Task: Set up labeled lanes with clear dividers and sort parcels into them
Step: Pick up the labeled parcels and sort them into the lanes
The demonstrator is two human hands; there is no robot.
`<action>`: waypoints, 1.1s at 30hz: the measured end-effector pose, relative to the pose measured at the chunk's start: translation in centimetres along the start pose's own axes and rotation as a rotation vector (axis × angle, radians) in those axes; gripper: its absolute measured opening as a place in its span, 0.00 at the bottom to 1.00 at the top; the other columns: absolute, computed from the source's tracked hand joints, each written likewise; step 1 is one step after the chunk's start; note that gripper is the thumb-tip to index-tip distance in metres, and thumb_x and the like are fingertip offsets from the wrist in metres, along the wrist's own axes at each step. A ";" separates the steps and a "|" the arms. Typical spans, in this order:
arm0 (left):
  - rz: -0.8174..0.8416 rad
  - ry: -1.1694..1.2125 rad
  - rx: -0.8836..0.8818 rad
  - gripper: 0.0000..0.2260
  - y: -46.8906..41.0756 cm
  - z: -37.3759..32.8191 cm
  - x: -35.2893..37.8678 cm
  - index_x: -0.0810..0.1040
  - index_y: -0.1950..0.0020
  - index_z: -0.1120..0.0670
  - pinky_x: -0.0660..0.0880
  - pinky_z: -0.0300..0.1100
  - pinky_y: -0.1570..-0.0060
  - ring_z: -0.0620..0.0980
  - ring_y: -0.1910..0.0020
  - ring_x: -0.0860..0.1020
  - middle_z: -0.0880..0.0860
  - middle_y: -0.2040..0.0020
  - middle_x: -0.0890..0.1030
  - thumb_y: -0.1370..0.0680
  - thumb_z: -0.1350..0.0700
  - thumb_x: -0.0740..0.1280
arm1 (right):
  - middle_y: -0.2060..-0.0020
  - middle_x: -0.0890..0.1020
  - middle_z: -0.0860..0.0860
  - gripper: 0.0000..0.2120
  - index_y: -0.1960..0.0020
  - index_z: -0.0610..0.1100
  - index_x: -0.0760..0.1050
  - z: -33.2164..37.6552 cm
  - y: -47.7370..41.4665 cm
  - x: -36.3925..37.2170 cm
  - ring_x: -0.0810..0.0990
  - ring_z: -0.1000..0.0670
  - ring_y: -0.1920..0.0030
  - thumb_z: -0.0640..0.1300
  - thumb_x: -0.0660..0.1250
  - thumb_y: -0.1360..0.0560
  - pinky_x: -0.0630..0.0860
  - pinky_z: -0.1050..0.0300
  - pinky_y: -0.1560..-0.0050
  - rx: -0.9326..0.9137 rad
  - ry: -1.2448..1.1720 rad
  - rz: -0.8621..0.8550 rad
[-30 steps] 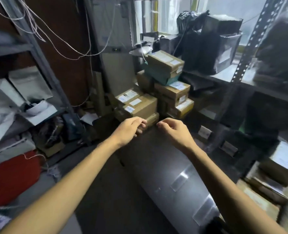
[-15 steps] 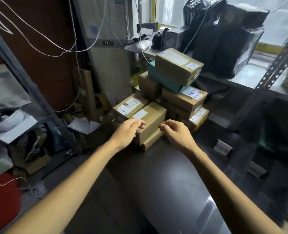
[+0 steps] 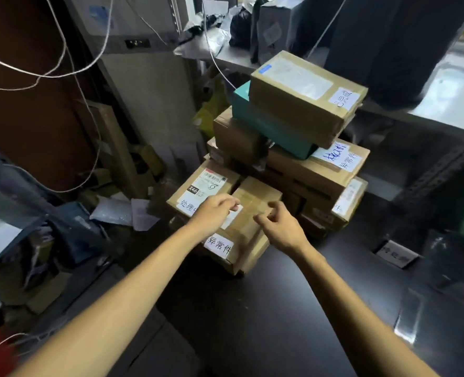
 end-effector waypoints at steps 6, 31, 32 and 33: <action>0.107 -0.057 0.138 0.13 -4.8 0.5 0.4 0.79 0.52 0.46 0.73 0.50 0.36 0.51 0.43 0.79 0.51 0.49 0.82 0.19 0.61 0.59 | 0.27 0.66 0.40 0.46 0.19 0.50 0.47 -0.4 -3.2 2.0 0.74 0.35 0.33 0.65 0.67 0.26 0.74 0.41 0.35 0.160 0.054 -0.119; 0.253 -0.088 0.134 0.13 -7.2 -0.2 0.5 0.82 0.50 0.53 0.75 0.47 0.42 0.53 0.48 0.79 0.53 0.52 0.83 0.19 0.59 0.58 | 0.22 0.39 0.34 0.68 0.20 0.45 0.33 2.3 -4.6 6.8 0.62 0.31 0.27 0.72 0.74 0.39 0.70 0.40 0.34 0.365 0.240 -0.242; 0.262 -0.064 0.126 0.12 -7.1 -0.1 0.4 0.82 0.50 0.53 0.74 0.47 0.44 0.52 0.49 0.79 0.52 0.53 0.82 0.19 0.59 0.58 | 0.22 0.41 0.34 0.68 0.20 0.45 0.34 2.2 -4.5 6.8 0.63 0.31 0.27 0.72 0.74 0.39 0.70 0.41 0.34 0.361 0.238 -0.261; 0.273 -0.041 0.125 0.12 -7.0 -0.1 0.4 0.81 0.49 0.53 0.75 0.47 0.44 0.51 0.50 0.78 0.52 0.52 0.82 0.19 0.59 0.58 | 0.21 0.44 0.35 0.68 0.19 0.46 0.35 2.0 -4.4 6.7 0.63 0.31 0.28 0.73 0.74 0.40 0.70 0.41 0.34 0.355 0.233 -0.276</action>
Point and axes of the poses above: each hand's wrist, its own y-axis away from the middle knuckle, its own x-axis out of the palm, z = x × y, the point moved 2 cm from there along -y, towards the middle knuckle
